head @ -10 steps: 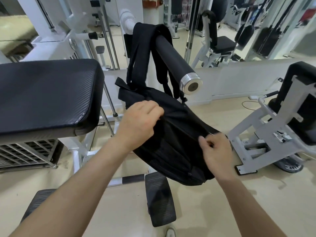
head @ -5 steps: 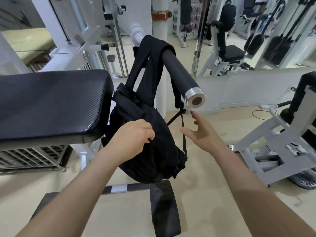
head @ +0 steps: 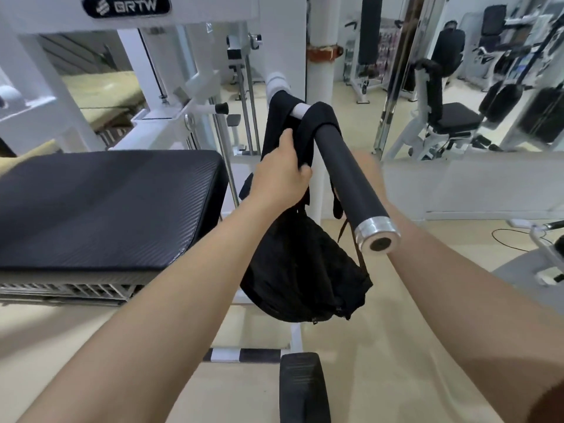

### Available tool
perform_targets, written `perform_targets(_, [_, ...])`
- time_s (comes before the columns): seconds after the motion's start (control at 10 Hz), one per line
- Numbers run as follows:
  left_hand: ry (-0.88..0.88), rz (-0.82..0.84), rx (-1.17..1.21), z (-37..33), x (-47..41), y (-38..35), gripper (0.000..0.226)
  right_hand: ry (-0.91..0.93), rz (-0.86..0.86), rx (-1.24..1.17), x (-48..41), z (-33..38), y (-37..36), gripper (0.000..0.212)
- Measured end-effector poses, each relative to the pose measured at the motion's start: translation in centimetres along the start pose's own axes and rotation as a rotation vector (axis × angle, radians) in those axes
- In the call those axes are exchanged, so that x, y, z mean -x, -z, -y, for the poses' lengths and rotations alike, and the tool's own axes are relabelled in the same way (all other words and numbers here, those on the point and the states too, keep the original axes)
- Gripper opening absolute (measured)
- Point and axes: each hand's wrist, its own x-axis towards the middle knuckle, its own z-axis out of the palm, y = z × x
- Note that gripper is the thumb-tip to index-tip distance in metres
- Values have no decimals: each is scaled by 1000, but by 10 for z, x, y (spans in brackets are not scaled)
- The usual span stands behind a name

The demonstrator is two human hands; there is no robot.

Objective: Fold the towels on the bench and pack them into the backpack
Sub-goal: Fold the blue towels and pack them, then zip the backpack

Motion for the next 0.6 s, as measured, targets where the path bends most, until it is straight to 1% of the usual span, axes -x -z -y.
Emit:
perform_targets(0.1, [-12,-65,-31,4,-8,-7,51,93,-136,51,4,2,19,14])
perform_targets(0.2, [-2,-92,-17,9,-11,-8,53,168,-232,-37,11,1,29,14])
perform_targets(0.3, [-2,-44,-14,13,-9,-8,56,183,-126,8,11,10,33,28])
perform_targets(0.4, [-1,48,55,19,7,-4,52,124,23,48,14,18,35,37])
perform_targets(0.5, [41,42,234,28,35,13,45,87,60,-93,22,17,30,38])
perform_targets(0.6, [20,-138,472,34,80,51,39,36,71,-414,48,13,38,39])
